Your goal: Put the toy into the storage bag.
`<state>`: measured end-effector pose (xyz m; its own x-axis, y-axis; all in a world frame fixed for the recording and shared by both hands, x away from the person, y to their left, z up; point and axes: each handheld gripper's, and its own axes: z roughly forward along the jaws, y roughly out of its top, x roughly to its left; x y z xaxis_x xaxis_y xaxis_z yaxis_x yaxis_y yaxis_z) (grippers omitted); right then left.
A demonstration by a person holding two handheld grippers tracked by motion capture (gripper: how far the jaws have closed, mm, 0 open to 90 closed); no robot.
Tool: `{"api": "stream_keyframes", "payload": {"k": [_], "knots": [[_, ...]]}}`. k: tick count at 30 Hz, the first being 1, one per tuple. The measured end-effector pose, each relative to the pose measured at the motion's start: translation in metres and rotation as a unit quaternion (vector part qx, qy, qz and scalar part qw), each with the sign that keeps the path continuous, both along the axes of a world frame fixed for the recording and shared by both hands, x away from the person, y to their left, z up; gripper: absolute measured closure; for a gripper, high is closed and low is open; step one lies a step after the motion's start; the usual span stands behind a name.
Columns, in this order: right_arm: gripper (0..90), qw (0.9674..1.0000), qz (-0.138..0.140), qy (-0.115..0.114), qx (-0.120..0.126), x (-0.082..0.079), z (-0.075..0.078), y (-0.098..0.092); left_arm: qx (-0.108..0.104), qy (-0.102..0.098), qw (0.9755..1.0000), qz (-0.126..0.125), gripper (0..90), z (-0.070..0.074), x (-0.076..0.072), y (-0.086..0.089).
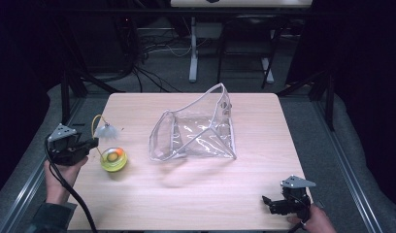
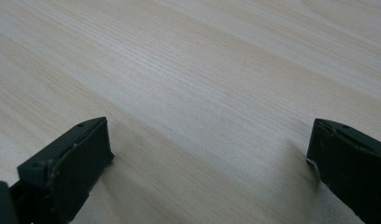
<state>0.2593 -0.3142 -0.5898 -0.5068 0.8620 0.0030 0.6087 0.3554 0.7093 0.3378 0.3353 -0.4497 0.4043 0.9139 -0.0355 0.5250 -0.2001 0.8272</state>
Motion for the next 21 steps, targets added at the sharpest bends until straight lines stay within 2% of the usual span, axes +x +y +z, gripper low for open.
{"api": "stream_keyframes", "payload": {"k": [8, 14, 21], "knots": [[0.0, 1.0, 0.0, 0.0, 0.0, 0.0, 0.0, 0.0, 0.002, -0.001, 1.0, -0.007, 88.3, 0.007, 0.0, -0.005], [0.0, 1.0, 0.0, 0.0, 0.0, 0.0, 0.0, 0.0, -0.007, -0.004, 0.9999, -0.012, 88.3, 0.014, -0.001, -0.002], [0.0, 1.0, -0.001, 0.0, -0.002, 0.0, 0.0, 0.0, 0.005, -0.01, 0.9998, -0.016, 88.2, 0.025, -0.003, -0.004]]}}
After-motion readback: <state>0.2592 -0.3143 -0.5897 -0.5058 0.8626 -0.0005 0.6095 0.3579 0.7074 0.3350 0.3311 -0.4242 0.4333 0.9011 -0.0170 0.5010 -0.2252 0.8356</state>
